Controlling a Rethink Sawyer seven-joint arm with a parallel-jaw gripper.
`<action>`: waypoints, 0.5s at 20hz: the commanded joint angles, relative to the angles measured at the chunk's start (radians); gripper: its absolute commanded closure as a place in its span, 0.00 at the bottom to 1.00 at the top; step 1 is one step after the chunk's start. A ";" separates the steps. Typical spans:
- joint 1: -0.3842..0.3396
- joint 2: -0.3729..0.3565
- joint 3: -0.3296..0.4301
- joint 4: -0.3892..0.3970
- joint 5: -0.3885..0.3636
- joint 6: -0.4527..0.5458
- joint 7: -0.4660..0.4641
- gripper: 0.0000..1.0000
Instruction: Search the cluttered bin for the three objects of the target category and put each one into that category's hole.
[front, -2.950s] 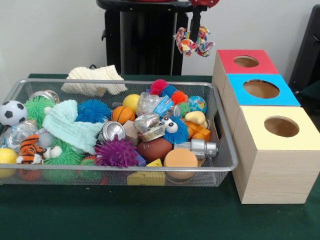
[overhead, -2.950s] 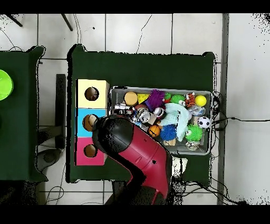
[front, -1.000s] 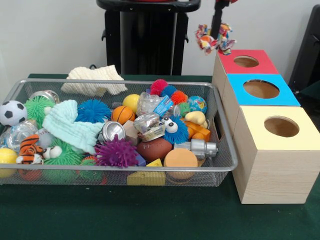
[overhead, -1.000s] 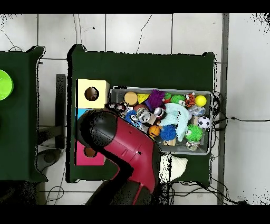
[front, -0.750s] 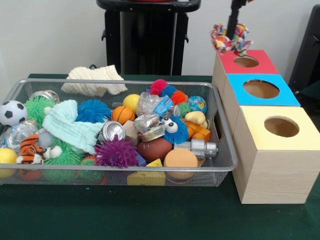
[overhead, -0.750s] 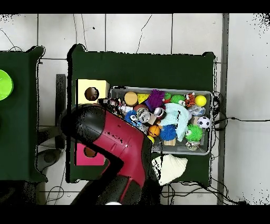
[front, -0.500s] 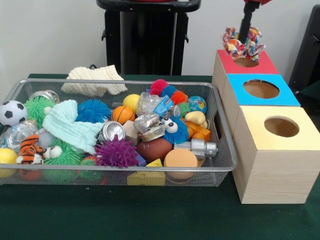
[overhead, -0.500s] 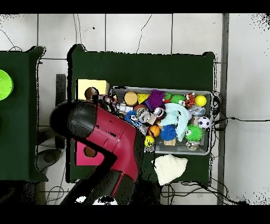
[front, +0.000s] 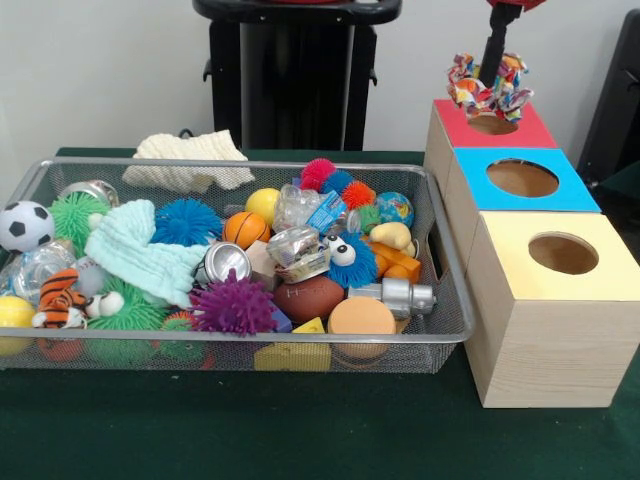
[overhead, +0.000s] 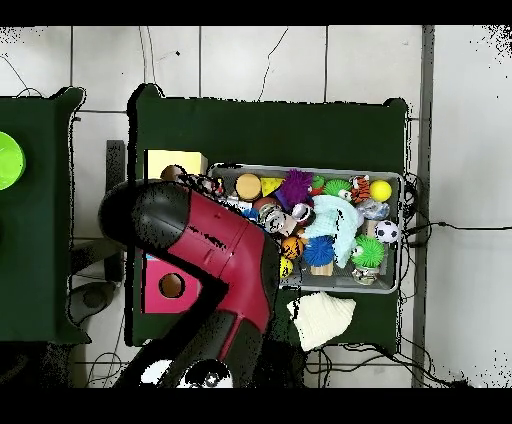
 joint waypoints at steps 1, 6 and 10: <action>-0.036 0.023 0.064 -0.036 0.000 0.145 0.255 1.00; -0.013 0.064 0.043 -0.101 0.010 0.164 0.342 1.00; 0.001 0.110 0.018 -0.159 0.018 0.188 0.425 1.00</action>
